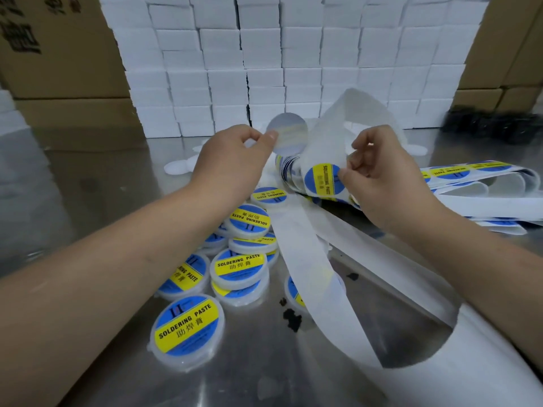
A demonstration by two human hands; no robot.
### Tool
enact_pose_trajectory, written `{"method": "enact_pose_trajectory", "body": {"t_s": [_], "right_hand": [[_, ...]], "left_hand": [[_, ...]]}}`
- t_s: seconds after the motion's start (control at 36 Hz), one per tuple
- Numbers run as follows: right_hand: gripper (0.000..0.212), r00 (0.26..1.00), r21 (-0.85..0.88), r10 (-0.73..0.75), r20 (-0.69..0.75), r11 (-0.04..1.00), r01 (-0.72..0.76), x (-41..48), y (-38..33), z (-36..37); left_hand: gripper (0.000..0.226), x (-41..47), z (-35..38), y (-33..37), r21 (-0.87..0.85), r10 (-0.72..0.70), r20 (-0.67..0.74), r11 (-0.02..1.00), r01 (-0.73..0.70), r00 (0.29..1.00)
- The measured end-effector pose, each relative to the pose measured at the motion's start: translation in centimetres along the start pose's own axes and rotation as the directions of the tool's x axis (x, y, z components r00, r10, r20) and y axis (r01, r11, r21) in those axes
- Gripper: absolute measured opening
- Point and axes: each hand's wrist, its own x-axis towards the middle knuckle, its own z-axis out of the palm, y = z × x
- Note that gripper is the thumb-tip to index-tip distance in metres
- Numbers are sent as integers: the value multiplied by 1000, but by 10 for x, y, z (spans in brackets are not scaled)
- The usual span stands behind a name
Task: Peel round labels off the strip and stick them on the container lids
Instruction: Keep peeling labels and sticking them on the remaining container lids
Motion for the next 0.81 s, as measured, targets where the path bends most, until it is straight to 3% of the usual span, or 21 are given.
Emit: {"method": "enact_pose_trajectory", "body": {"t_s": [0.17,0.42,0.61,0.72,0.81], "right_hand": [[33,990,-168,-51,-133,985,28,0,1,0],[31,930,-238,-310,-198,935,262,-2,-13,-4],[29,859,-407,-503,-99,808,426,-3,-15,-3],[30,906,-388,-419,-65,847,364,-1,-10,-4],[33,978,-201,-206,-37,960,194,0,-8,-7]], "left_hand": [[26,-12,7,3,78,80,43,994,-83,996],[18,-15,8,2,101,134,68,985,-140,989],[18,-15,10,1,83,137,50,987,-141,989],[17,-15,8,1,85,165,36,982,-167,986],[16,-16,8,2,108,197,20,974,-198,980]]}}
